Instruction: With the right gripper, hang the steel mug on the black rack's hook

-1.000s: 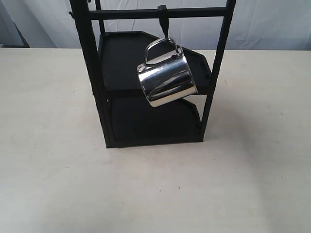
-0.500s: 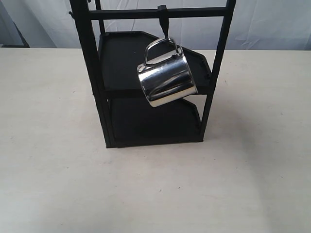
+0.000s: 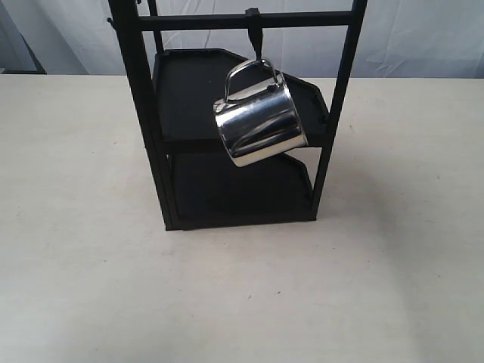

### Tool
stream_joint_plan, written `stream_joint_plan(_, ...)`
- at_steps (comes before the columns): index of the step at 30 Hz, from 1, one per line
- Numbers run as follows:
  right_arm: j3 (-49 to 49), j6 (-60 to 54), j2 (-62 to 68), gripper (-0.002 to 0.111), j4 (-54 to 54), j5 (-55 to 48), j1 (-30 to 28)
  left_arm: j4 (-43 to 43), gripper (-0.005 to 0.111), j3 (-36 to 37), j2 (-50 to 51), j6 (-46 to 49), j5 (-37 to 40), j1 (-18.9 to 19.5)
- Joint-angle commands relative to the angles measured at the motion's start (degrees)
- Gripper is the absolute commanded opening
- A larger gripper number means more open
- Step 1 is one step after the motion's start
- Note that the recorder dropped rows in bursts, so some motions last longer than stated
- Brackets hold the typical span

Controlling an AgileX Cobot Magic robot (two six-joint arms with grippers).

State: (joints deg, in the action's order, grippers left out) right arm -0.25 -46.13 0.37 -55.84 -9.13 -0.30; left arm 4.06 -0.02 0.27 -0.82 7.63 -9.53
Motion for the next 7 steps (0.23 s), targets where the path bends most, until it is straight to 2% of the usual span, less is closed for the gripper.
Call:
stream_joint_plan(1, 0.25, -0.37, -0.37, -0.001, 1.64, 0.1, -0.25, 0.04, 0.001, 0.02, -0.27, -0.14, -0.3, -0.27)
stream_joint_plan(4, 0.25, 1.81, -0.37, -0.001, 9.3, -1.63, -0.25, 0.04, 0.001, 0.02, -0.27, -0.14, -0.3, -0.27)
stream_joint_plan(7, 0.25, 12.95, -0.37, -0.001, 23.45, -5.33, -0.25, 0.04, 0.001, 0.02, -0.27, -0.14, -0.3, -0.27)
